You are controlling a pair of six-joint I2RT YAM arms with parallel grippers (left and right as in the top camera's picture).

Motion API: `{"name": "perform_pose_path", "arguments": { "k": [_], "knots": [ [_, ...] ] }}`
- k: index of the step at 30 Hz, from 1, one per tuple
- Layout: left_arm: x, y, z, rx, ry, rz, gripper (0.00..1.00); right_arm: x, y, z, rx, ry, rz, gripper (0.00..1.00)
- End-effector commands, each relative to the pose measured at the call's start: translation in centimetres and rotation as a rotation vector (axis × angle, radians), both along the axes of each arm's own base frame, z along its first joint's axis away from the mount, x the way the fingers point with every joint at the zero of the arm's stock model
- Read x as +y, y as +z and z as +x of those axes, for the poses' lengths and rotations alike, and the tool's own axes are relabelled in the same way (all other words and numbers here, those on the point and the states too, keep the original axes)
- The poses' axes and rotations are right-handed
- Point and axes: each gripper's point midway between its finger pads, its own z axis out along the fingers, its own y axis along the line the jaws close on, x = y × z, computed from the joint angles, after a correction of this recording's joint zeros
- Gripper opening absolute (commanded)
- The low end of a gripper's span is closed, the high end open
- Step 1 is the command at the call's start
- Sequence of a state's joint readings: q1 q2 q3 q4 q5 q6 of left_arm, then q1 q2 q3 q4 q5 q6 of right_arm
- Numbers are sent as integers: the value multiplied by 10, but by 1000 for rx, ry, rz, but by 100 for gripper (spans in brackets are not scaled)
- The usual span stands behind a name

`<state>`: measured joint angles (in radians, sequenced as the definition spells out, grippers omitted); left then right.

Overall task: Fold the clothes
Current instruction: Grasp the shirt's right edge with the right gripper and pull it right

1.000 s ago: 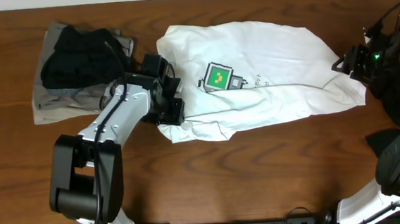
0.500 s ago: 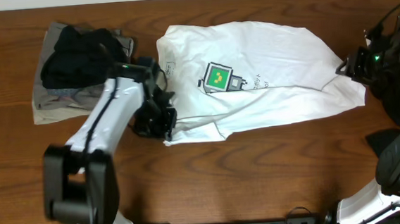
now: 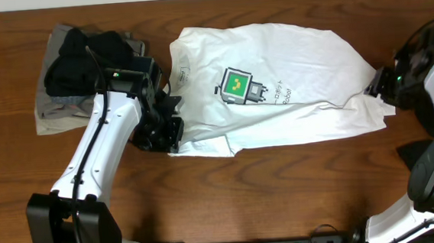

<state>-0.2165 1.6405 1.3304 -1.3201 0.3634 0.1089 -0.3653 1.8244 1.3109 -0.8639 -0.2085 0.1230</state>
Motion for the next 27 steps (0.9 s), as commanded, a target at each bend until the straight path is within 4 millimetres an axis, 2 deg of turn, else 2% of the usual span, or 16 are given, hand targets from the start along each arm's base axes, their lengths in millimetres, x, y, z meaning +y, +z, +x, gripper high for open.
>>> {"name": "perform_pose_path", "arguments": {
  "k": [1,8,12,15,22,27],
  "knots": [
    [13,0,-7,26,-19,66,6,8,-16,-11,28,0,10,55],
    [22,-1,-9,39,4,126,6,10,-23,-46,172,-15,20,52],
    [47,-3,-9,40,83,290,6,0,-26,-59,241,-86,-36,54],
    [51,-4,-8,34,86,316,6,4,-28,-52,206,-90,-15,58],
    [49,-6,2,-8,93,304,7,21,-25,-15,31,-54,97,57],
    [44,-7,9,-34,100,278,10,33,-34,-21,42,-35,121,55]
  ]
}}
